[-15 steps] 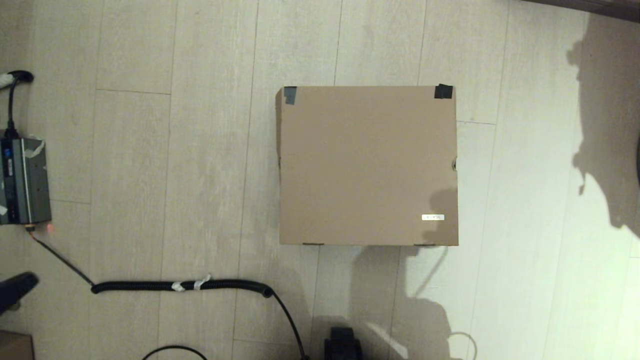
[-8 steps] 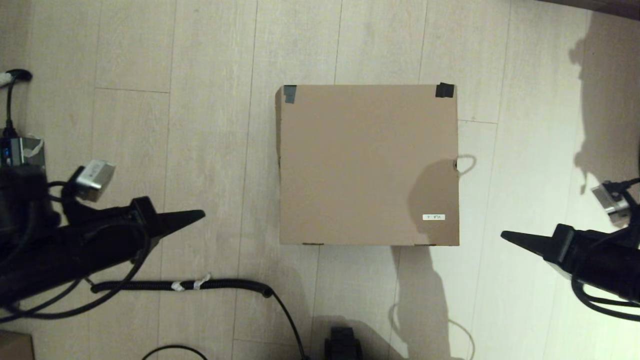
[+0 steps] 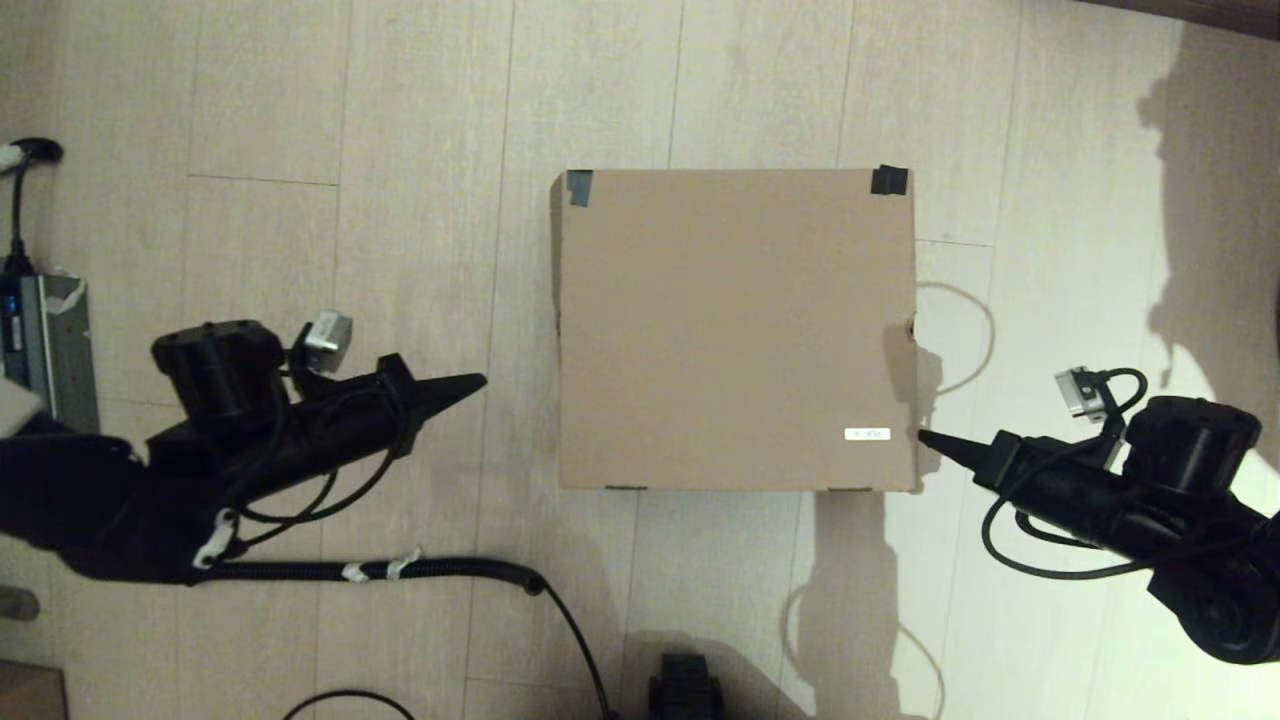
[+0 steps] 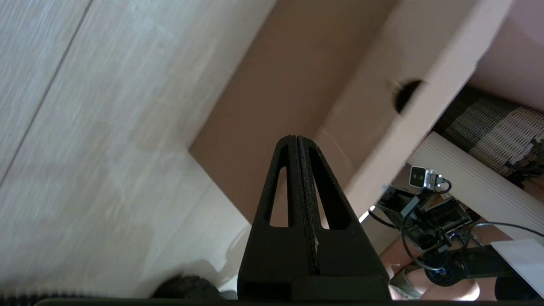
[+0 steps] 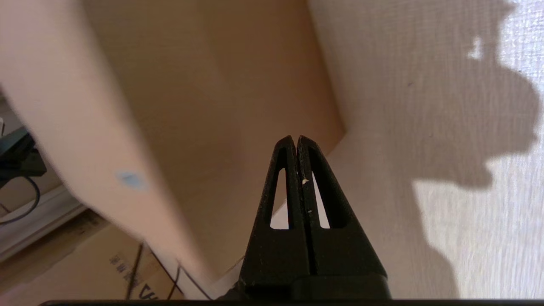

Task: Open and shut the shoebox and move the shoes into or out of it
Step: Open the shoe box

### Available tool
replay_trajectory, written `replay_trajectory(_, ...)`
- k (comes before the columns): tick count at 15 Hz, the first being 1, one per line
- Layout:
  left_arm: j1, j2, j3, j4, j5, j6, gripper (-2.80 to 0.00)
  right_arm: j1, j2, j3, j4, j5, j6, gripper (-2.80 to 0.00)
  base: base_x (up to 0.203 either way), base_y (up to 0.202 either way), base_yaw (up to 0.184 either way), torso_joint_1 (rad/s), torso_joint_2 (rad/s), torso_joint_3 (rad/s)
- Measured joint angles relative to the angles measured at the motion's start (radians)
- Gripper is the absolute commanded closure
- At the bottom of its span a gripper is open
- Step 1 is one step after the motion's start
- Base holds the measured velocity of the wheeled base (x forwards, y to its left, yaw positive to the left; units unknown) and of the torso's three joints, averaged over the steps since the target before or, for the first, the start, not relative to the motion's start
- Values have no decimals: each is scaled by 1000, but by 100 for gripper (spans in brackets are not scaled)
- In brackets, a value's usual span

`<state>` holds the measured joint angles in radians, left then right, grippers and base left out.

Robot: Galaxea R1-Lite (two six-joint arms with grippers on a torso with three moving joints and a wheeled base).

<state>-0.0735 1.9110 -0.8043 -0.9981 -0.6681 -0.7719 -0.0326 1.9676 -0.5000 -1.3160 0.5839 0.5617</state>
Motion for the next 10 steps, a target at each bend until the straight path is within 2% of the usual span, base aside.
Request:
replay_trajectory(4, -32, 73, -58, -3, 3, 2, 0, 17, 58, -27, -1, 21, 8, 0, 0, 0, 0, 0, 0, 0)
replay_trajectory(8, -76, 113, -112, -3, 32, 6, 0, 35, 68, -57, -4, 24, 92, 0, 0, 0, 0, 0, 0, 0)
replay_trajectory(10, -88, 122, -123, -3, 45, 6, 0, 38, 64, -63, -4, 34, 106, 0, 0, 0, 0, 0, 0, 0)
